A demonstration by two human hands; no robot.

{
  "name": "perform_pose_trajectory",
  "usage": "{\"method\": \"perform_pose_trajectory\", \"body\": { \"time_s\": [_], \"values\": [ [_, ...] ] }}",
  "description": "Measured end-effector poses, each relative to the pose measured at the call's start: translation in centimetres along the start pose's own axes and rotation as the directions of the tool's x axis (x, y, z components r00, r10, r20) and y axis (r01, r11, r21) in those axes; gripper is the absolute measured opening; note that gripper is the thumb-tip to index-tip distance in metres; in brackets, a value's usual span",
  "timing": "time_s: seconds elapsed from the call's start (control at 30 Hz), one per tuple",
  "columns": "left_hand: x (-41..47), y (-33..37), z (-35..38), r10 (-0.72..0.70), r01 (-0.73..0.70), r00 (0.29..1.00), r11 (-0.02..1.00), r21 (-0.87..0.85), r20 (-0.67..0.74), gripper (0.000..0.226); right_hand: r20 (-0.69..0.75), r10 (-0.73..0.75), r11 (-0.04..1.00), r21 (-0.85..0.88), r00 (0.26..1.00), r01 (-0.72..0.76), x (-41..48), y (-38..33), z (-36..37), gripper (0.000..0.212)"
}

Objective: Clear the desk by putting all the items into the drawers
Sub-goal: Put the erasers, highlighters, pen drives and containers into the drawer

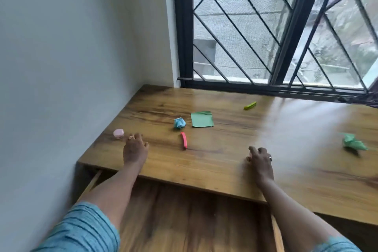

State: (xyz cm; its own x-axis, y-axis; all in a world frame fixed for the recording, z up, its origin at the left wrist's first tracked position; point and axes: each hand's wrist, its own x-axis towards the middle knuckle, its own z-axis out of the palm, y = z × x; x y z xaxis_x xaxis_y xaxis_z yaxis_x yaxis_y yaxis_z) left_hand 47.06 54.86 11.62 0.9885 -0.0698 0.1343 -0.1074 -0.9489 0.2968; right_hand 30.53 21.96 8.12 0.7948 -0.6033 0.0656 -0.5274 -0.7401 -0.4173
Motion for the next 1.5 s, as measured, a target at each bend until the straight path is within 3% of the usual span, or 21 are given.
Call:
{"method": "perform_pose_trajectory", "body": {
  "time_s": [0.2,0.33,0.43,0.57,0.67,0.87,1.23,1.37,1.5],
  "values": [
    [7.7,-7.7,-0.6,-0.148,0.142,0.980,0.989,0.048,0.137,0.056,-0.025,-0.012,1.000,-0.005,1.000,0.011,-2.4,-6.9,3.7,0.034],
    [11.2,-10.4,-1.2,-0.160,0.133,0.948,0.985,0.114,0.275,0.067,-0.023,-0.015,1.000,-0.019,1.000,0.014,-3.3,-9.6,5.7,0.036],
    [12.4,-11.7,-0.8,-0.091,0.069,0.940,0.994,0.079,0.327,0.057,-0.036,-0.003,0.999,-0.044,0.999,0.001,-4.2,-10.4,6.5,0.037],
    [12.6,-12.3,-0.2,0.019,-0.036,0.951,0.998,0.049,0.309,0.049,-0.051,0.038,0.998,-0.048,0.998,-0.040,-5.5,-10.9,6.8,0.038],
    [11.6,-12.2,-0.4,0.029,-0.033,0.969,0.999,0.013,0.245,0.048,-0.076,0.049,0.997,-0.051,0.996,-0.053,-6.4,-11.2,6.9,0.042],
    [8.8,-11.8,-0.1,0.056,0.008,0.981,0.944,-0.331,0.184,0.049,-0.076,0.026,0.999,-0.040,0.997,-0.029,-8.0,-12.5,6.1,0.034],
    [-1.6,-7.1,2.3,0.250,-0.206,0.966,0.892,-0.402,0.060,0.052,-0.099,-0.065,0.995,-0.082,0.993,0.057,-13.6,-10.2,4.3,0.040],
    [-5.6,-5.2,3.9,0.439,-0.412,0.898,0.844,-0.343,0.004,0.051,0.018,-0.207,0.954,-0.220,0.978,0.206,-16.8,-6.4,3.9,0.060],
    [-11.0,-3.1,5.6,0.585,-0.556,0.811,0.784,-0.277,0.027,0.058,0.129,-0.206,0.955,-0.189,0.970,0.228,-19.6,-3.2,3.9,0.049]
  ]
}}
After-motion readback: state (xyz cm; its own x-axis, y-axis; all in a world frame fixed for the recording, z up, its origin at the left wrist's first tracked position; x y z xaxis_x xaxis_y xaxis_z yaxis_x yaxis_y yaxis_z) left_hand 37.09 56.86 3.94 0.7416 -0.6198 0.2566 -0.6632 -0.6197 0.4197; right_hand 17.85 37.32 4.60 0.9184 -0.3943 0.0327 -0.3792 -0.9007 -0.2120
